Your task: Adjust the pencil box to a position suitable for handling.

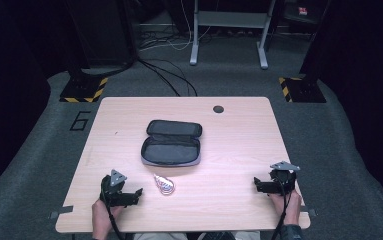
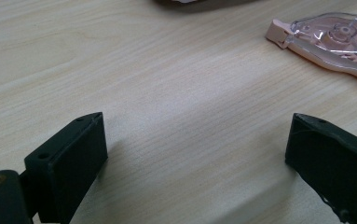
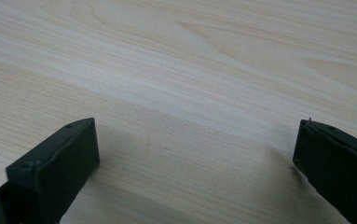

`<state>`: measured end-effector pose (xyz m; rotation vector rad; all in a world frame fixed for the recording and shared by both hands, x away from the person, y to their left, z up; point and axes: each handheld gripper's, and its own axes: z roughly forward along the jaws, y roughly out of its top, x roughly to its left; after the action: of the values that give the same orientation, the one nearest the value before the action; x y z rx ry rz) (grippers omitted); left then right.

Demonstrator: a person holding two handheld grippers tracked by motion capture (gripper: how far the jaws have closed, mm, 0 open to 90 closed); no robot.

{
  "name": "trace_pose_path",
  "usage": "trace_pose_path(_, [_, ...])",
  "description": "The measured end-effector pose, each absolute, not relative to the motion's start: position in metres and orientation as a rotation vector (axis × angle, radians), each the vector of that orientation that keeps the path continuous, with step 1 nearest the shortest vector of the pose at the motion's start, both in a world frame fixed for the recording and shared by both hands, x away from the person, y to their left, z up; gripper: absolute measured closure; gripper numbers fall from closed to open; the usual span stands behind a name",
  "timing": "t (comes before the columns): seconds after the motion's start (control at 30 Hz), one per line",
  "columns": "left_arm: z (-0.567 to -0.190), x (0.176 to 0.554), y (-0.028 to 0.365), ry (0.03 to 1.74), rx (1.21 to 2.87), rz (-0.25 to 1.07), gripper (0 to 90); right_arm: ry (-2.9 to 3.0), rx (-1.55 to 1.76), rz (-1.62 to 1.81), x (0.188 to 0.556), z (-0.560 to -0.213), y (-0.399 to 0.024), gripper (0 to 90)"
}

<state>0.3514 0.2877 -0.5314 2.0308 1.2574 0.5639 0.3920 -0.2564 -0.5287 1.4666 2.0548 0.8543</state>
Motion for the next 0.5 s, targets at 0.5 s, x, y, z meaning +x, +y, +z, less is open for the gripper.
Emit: trace_pose_path(0.5, [-0.5309,0.3512,0.2883,1.250,2.044,0.573,5.7,2.058,1.485,0.899,0.3875,-0.5216,-0.2556,0.0])
